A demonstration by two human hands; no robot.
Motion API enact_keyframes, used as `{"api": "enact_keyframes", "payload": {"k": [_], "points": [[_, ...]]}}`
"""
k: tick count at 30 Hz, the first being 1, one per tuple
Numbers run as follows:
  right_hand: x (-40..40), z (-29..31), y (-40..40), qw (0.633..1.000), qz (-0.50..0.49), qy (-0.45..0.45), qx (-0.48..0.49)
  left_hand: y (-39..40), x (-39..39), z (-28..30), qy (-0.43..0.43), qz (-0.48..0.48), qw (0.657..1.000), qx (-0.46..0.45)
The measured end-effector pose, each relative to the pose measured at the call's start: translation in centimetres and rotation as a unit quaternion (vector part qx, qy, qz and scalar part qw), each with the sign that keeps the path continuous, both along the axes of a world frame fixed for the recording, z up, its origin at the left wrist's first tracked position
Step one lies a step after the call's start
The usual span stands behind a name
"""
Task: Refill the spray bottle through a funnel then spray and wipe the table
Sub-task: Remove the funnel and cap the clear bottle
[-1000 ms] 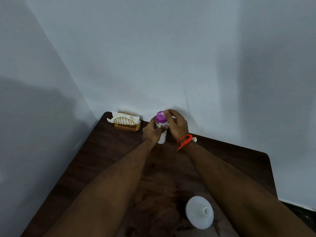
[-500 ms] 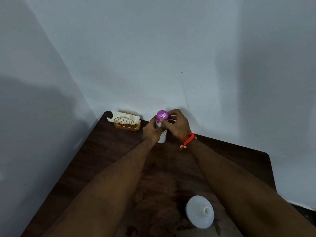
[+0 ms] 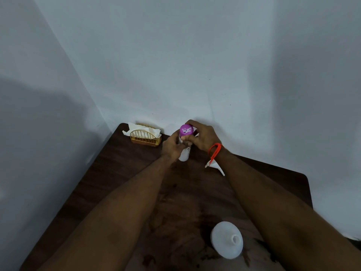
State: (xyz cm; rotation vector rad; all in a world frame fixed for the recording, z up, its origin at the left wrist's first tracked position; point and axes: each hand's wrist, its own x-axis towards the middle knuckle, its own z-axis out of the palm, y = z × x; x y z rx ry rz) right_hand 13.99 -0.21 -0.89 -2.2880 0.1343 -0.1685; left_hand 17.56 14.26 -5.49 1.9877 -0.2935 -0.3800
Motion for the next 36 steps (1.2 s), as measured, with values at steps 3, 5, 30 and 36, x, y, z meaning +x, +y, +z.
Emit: {"api": "enact_keyframes", "payload": {"k": [3,5,30,36], "points": [[0.2,-0.1,0.3,1.0,-0.014,-0.002,-0.001,0.0,0.2,-0.3,0.001,0.005,1.0,0.009],[0.2,-0.2,0.4,1.0,-0.02,0.004,0.009,-0.2,0.2,-0.3,0.004,0.01,1.0,0.006],[-6.6,1.0,-0.2,0.999,-0.033,0.017,-0.001,0.1,-2.8,0.2,0.018,0.081,0.996,-0.009],[-5.8,1.0,0.3,0.998,0.031,0.038,-0.026,-0.4,-2.6,1.1,0.011,0.074,0.997,0.014]]}}
